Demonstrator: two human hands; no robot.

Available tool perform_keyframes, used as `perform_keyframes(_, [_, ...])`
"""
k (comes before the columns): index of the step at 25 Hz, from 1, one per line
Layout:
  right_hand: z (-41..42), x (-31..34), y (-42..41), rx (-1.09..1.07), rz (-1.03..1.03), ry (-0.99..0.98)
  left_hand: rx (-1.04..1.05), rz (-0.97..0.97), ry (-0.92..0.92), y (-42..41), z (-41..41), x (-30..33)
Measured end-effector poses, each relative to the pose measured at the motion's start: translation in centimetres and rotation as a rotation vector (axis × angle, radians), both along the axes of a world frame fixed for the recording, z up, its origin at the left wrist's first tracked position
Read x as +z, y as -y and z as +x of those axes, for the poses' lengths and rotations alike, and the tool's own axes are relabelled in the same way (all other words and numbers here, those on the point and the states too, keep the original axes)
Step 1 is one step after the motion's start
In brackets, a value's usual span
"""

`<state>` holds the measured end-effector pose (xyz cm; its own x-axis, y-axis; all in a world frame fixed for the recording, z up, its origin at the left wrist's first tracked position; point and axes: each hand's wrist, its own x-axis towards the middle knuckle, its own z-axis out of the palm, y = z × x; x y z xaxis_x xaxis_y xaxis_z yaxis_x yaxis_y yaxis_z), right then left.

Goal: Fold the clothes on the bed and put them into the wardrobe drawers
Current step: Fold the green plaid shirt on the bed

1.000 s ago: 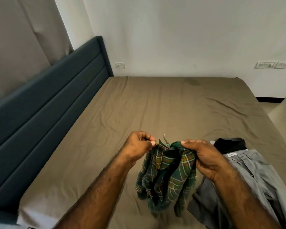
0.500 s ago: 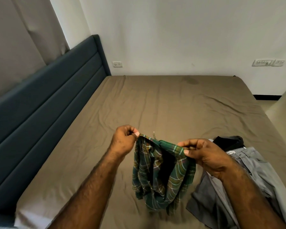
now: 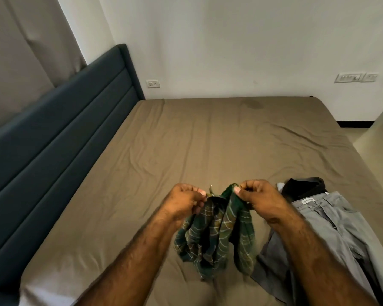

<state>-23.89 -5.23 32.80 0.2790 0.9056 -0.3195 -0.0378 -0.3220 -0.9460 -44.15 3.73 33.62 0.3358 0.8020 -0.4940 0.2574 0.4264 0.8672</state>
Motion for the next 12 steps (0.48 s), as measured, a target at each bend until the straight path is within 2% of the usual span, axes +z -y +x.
perform_keyframes(1, [-0.7,0.1,-0.4,0.009,0.032,0.036,0.028,-0.08,0.079,0.7,0.8,0.1])
perform_keyframes(3, [-2.0,0.5,-0.7,0.032,0.085,0.241,0.043,-0.138,0.162,1.6,2.2,0.2])
perform_keyframes(5, [-2.5,0.9,-0.5,0.019,0.137,0.38,0.01,-0.093,0.188,2.1,2.9,0.5])
perform_keyframes(6, [-2.4,0.9,-0.3,0.015,0.159,0.352,0.006,-0.066,0.196,2.2,3.0,0.7])
perform_keyframes(12, [-1.4,0.3,-0.1,0.037,0.187,-0.347,0.007,0.068,0.245,2.0,2.2,1.7])
